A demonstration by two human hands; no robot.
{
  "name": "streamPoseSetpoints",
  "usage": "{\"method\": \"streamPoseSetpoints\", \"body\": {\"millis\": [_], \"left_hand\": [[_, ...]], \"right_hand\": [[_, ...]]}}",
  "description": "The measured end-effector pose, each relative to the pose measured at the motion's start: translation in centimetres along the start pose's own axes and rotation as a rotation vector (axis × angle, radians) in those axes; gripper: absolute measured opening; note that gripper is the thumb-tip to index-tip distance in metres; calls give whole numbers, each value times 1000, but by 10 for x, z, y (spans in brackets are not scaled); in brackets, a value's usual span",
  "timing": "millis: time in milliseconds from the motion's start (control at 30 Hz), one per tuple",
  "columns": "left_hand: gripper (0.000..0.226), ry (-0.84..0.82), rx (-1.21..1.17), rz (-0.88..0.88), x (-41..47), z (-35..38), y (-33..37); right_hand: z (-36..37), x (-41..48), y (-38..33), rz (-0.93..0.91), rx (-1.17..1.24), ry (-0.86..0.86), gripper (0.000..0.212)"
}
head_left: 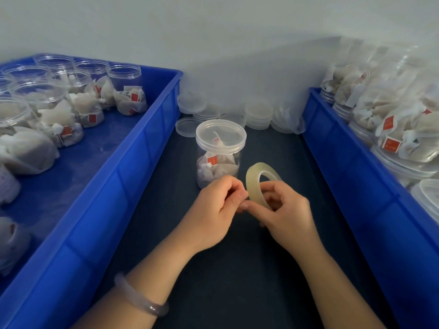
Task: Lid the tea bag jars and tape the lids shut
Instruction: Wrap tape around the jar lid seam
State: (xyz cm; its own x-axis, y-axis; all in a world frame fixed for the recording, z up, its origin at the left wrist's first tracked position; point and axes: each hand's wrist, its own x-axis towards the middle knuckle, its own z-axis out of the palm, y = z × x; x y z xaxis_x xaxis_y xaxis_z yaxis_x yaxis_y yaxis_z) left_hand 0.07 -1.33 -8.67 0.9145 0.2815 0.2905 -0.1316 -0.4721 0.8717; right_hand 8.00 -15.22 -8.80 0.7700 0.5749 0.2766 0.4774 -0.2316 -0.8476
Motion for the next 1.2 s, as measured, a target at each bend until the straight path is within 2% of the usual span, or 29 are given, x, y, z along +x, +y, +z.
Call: {"method": "streamPoseSetpoints", "body": {"millis": [67,167,200,300,567,633,733,800,867,933,967,1033,1100,1133,1200], "left_hand": [[14,-86,-99,-81,1,-4,0],[8,-18,-262,-147,1,-6,1],[4,17,-282,-133,2,-7,1],[27,97,-247,-73,2,-8,0],[30,219,-138,72,-1,0,4],[30,251,-203,74,-2,-1,7],[21,244,-349,106,-3,-4,12],[26,276,-360,65,-2,1,14],[27,335,-298,43,-2,5,17],[19,468,-73,193,0,3,19],[18,549,71,292,4,-2,18],[42,633,260,348,16,-15,10],[83,485,269,205,29,-27,3],[94,373,241,119,35,-29,1],[98,261,191,51,44,-29,-7]], "right_hand": [[-4,2,1,26,-14,11,54],[-6,0,2,-28,-47,-45,48],[-7,0,2,-48,-55,-46,43],[-8,0,5,-60,-80,-54,34],[-6,1,4,-68,-100,-71,53],[-6,2,3,-81,-30,-70,54],[-10,4,-5,-109,26,-61,40],[-15,9,-12,-100,-29,-76,32],[-22,18,-17,-97,-146,-116,19],[-30,34,-23,-72,-257,-112,5],[-34,42,-25,-59,-305,-104,8],[-41,57,-28,-45,-393,-123,12],[-43,67,-30,-69,-450,-159,18],[-43,70,-31,-80,-455,-165,19],[-38,74,-31,-92,-447,-176,20]]}}
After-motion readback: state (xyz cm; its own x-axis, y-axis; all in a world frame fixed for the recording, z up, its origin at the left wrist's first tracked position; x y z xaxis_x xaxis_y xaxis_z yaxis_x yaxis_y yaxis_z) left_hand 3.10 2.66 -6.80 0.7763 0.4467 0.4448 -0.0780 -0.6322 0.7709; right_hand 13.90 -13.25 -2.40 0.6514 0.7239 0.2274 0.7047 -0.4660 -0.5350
